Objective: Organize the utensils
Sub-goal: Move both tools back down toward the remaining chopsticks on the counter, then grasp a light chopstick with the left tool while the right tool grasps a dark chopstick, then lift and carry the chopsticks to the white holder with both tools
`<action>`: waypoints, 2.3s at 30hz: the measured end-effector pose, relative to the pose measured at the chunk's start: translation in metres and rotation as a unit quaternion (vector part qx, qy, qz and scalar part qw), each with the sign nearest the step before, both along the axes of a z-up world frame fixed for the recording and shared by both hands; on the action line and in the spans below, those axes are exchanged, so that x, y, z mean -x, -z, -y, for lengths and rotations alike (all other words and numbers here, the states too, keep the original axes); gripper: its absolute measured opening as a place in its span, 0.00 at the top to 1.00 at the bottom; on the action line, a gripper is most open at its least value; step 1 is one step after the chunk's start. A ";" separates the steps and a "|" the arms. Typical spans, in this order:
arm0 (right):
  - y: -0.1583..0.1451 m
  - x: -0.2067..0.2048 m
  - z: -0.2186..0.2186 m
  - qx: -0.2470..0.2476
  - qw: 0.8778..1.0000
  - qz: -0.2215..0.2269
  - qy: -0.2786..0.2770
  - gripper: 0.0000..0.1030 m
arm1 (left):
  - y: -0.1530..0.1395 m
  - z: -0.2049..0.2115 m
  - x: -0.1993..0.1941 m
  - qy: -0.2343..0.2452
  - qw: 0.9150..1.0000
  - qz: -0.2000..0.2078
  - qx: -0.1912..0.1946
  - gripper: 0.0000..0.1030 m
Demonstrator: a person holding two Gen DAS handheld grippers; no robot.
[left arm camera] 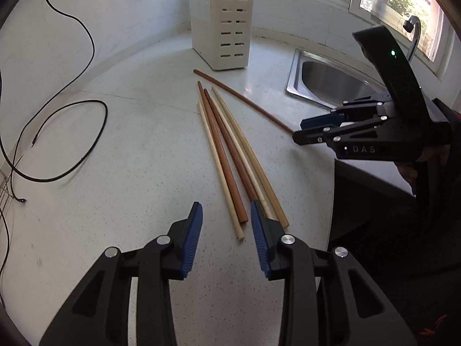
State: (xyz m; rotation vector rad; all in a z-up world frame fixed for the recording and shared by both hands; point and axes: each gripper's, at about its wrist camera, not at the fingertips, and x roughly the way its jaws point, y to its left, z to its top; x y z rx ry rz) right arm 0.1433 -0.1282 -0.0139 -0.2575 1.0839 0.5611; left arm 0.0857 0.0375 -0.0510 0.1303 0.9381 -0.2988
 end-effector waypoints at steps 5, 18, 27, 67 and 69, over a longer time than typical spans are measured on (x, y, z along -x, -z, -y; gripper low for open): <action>0.004 0.002 -0.003 0.009 1.000 0.003 -0.001 0.78 | 0.013 -0.002 -0.002 -0.008 1.000 -0.027 0.006 0.78; 0.004 0.004 -0.005 0.019 1.000 0.022 -0.003 0.83 | 0.020 0.001 -0.004 -0.007 0.999 -0.037 0.002 0.82; 0.005 0.001 -0.007 0.019 0.999 0.026 -0.002 0.89 | 0.019 -0.006 -0.009 -0.025 0.999 -0.039 0.005 0.95; -0.163 -0.042 0.046 -0.236 0.943 0.232 0.032 0.96 | -0.137 -0.024 -0.045 -0.105 0.977 0.178 0.047 0.96; -0.167 -0.045 0.043 -0.238 0.942 0.236 0.029 0.96 | -0.141 -0.027 -0.050 -0.112 0.975 0.185 0.052 0.96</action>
